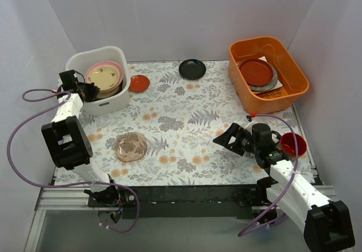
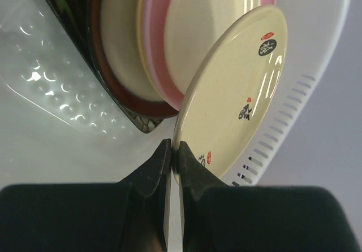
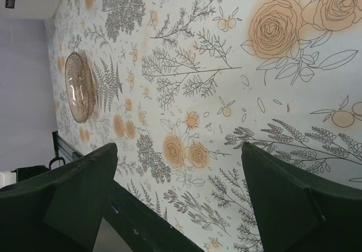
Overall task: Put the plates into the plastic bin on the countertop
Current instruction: Place the plate in the plastic bin, then pick up the plate from the corner of the board.
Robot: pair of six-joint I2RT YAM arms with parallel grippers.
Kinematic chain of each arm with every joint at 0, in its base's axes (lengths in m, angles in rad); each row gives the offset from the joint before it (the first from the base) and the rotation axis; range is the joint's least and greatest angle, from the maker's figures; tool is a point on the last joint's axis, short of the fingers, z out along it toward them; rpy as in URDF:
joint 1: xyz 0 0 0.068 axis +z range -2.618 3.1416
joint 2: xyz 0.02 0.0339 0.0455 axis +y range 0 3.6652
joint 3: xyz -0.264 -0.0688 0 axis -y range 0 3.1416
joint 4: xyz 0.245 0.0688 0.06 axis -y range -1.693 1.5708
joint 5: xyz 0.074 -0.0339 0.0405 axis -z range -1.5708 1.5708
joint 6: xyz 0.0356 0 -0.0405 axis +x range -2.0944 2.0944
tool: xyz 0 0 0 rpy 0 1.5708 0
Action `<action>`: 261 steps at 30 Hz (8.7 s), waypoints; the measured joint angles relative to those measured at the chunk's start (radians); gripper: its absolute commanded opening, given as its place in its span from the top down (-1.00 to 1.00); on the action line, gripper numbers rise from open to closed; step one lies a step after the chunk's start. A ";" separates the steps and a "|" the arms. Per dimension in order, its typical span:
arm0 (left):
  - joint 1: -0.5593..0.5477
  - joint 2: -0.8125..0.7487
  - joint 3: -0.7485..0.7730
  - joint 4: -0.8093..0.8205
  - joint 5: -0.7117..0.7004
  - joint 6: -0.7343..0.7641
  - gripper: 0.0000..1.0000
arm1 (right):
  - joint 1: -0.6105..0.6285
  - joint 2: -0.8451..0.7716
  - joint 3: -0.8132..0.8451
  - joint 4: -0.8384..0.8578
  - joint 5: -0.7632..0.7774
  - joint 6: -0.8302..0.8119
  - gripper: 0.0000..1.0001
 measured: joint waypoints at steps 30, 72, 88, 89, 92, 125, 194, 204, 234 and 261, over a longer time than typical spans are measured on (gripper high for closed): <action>0.005 0.310 0.254 -0.022 -0.026 0.039 1.00 | 0.000 0.008 -0.003 0.005 0.000 -0.004 -0.96; -0.063 0.330 0.494 -0.005 0.117 0.143 -0.36 | 0.000 0.011 -0.003 0.022 -0.008 -0.004 -0.96; -0.087 0.306 0.447 0.006 0.123 0.154 -0.40 | 0.000 0.011 -0.003 0.022 -0.011 -0.008 -0.96; -0.090 0.306 0.442 0.003 0.126 0.155 -0.40 | 0.000 0.011 -0.003 0.022 -0.011 -0.008 -0.95; -0.106 0.302 0.449 0.005 0.137 0.171 -0.45 | 0.000 0.011 -0.005 0.024 -0.011 -0.008 -0.96; -0.891 0.225 0.700 -0.063 -0.279 0.914 -0.96 | 0.000 0.011 -0.018 0.030 -0.014 -0.007 -0.96; -0.694 0.898 0.834 0.173 0.257 -0.072 -0.25 | -0.006 0.029 -0.018 0.052 -0.033 -0.026 -0.97; -0.693 0.945 0.896 0.171 0.202 -0.124 0.00 | -0.006 0.042 -0.018 0.054 -0.034 -0.030 -0.97; -0.681 1.030 0.998 0.204 0.080 -0.222 0.44 | -0.033 0.090 -0.018 0.061 -0.038 -0.055 -0.96; -0.681 0.990 0.883 0.275 0.066 -0.191 1.00 | -0.052 0.108 -0.018 0.074 -0.048 -0.061 -0.96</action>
